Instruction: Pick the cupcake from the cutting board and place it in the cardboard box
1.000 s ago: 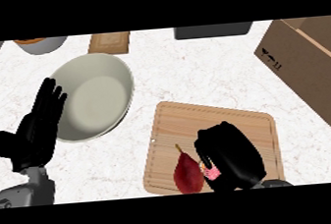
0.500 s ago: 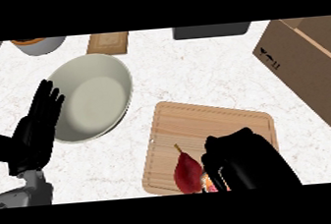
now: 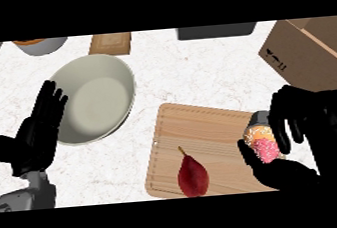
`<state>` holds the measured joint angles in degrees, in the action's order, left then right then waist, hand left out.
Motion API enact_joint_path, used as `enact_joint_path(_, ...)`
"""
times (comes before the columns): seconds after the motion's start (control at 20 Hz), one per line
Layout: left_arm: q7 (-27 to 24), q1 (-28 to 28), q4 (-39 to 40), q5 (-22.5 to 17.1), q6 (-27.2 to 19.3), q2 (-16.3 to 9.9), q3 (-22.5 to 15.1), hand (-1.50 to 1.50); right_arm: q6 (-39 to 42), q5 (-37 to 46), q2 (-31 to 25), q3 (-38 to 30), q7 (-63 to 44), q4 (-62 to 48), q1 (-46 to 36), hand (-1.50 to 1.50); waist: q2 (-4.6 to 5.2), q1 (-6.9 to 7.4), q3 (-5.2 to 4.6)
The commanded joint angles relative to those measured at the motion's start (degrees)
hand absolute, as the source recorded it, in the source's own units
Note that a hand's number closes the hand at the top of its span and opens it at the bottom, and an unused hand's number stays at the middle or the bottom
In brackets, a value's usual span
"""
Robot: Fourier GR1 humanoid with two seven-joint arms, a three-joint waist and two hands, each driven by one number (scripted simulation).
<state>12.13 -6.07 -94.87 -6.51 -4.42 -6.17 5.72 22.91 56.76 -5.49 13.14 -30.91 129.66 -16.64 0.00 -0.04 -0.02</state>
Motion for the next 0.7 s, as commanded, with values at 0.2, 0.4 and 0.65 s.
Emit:
enact_joint_path(0.2,-0.8,-0.3,-0.1,0.7,0.0,0.5,-0.8,0.00,2.5,-11.2,-6.7,-22.8,4.1,-11.4,-9.8,1.50,0.09,0.26,0.03)
enact_joint_path(0.4,3.1,0.1,-3.2,1.1,-1.0,0.9,-1.9,0.00,-2.5,-10.5,-10.3,-26.2,10.9,-22.7,-10.5,1.50,0.11,0.54,0.06)
enact_joint_path(0.65,2.4,-4.9,1.6,0.8,-1.0,0.0,-0.1,0.00,-8.2,-4.6,-17.5,-28.1,16.4,-34.6,-15.6,1.50,0.28,0.50,0.04)
